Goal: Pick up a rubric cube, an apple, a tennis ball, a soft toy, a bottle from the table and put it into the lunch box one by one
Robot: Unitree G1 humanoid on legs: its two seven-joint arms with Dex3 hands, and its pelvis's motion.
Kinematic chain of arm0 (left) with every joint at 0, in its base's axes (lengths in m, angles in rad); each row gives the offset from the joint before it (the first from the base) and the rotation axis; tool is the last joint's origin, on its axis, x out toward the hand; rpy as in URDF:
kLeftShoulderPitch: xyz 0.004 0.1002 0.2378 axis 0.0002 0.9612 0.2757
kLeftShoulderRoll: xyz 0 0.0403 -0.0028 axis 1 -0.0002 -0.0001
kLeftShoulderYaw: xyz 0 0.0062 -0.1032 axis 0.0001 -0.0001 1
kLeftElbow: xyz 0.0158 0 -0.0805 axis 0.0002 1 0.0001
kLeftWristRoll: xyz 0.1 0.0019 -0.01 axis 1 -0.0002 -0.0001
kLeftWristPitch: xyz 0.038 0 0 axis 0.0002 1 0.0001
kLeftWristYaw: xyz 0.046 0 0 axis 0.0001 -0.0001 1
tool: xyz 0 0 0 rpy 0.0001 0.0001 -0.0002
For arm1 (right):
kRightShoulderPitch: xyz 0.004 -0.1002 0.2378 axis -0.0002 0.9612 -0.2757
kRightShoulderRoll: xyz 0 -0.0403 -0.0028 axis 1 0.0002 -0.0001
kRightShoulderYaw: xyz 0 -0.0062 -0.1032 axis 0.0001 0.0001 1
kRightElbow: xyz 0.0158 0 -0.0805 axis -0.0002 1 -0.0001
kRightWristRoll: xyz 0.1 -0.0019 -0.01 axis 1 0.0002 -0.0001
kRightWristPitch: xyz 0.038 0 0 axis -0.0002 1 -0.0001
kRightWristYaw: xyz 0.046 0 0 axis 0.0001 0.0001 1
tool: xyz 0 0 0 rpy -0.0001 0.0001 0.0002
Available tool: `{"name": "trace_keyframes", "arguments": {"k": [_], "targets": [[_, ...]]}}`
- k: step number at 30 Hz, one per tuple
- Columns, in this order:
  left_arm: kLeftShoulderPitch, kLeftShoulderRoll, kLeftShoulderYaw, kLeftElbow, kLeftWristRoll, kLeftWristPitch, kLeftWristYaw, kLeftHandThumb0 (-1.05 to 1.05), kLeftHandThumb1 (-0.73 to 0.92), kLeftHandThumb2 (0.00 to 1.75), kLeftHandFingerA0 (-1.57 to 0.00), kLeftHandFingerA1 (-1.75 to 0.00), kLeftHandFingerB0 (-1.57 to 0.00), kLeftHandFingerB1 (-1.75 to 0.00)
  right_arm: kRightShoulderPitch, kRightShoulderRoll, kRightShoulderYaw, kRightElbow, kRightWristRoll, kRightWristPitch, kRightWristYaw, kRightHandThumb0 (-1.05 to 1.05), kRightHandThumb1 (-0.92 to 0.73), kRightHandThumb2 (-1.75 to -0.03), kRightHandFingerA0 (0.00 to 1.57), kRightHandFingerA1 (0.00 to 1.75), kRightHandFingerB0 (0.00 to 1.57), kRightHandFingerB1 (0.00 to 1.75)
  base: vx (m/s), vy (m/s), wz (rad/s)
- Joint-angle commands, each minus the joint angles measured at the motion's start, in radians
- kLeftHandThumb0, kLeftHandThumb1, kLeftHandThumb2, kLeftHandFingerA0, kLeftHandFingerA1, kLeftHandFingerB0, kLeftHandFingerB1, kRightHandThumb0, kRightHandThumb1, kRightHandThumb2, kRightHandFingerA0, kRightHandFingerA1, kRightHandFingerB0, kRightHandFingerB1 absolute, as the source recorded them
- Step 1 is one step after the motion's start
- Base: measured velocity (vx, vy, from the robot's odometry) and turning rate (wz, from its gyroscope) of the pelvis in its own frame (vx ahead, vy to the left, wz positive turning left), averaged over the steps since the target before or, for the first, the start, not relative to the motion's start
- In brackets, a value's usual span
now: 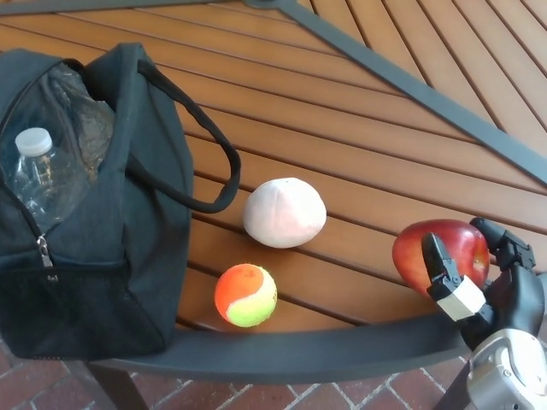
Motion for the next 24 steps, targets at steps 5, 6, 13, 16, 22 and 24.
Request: {"name": "trace_keyframes", "arguments": {"k": [5, 6, 13, 16, 22, 24], "targets": [[0.079, 0.009, 0.031, 0.03, -0.012, -0.076, -0.016, -0.1, 0.56, 1.02, -1.05, -1.1, -0.99, -1.04, -0.026, 0.607, -0.099, -0.102, 0.731, 0.007, -0.213, -0.43, -0.87, -0.67, 1.06, 1.75, 0.64, 1.67, 0.0, 0.0, 0.0], [0.079, 0.014, 0.028, 0.031, -0.006, -0.072, -0.011, -0.12, 0.54, 1.04, -1.06, -1.09, -1.0, -1.04, -0.008, 0.611, -0.084, -0.109, 0.738, 0.013, -0.208, -0.43, -0.61, -1.03, 1.28, 1.44, 0.89, 1.24, 0.0, 0.0, 0.0], [0.064, 0.026, 0.041, 0.03, -0.011, -0.06, 0.003, -0.12, 0.52, 1.02, -1.04, -1.12, -0.96, -1.04, 0.08, 0.66, 0.063, -0.196, 0.778, 0.064, -0.199, -0.23, -0.64, -0.86, 0.94, 1.75, 0.29, 1.38, 0.0, 0.0, 0.0], [0.037, 0.032, 0.042, 0.029, -0.008, -0.063, 0.01, -0.12, 0.52, 1.04, -1.05, -1.09, -0.96, -1.05, 0.013, 0.666, 0.099, -0.206, 0.807, 0.064, -0.216, -0.26, -0.68, -0.87, 0.98, 1.75, 0.27, 1.75, 0.0, 0.0, 0.0], [0.014, 0.028, 0.034, 0.014, 0.009, -0.026, 0.071, -0.13, 0.65, 0.86, -1.02, -1.11, -0.91, -1.06, -0.099, 0.64, 0.109, -0.162, 0.8, 0.05, -0.242, -0.28, -0.68, -0.84, 0.95, 1.75, 0.39, 1.75, 0.0, 0.0, 0.0], [0.012, 0.019, 0.048, 0.009, -0.008, -0.036, 0.057, -0.08, 0.63, 0.88, -1.0, -1.11, -0.91, -1.04, -0.114, 0.638, 0.115, -0.143, 0.803, 0.054, -0.231, -0.36, -0.75, -0.74, 0.92, 1.75, 0.18, 1.75, 0.0, 0.0, 0.0]]}}
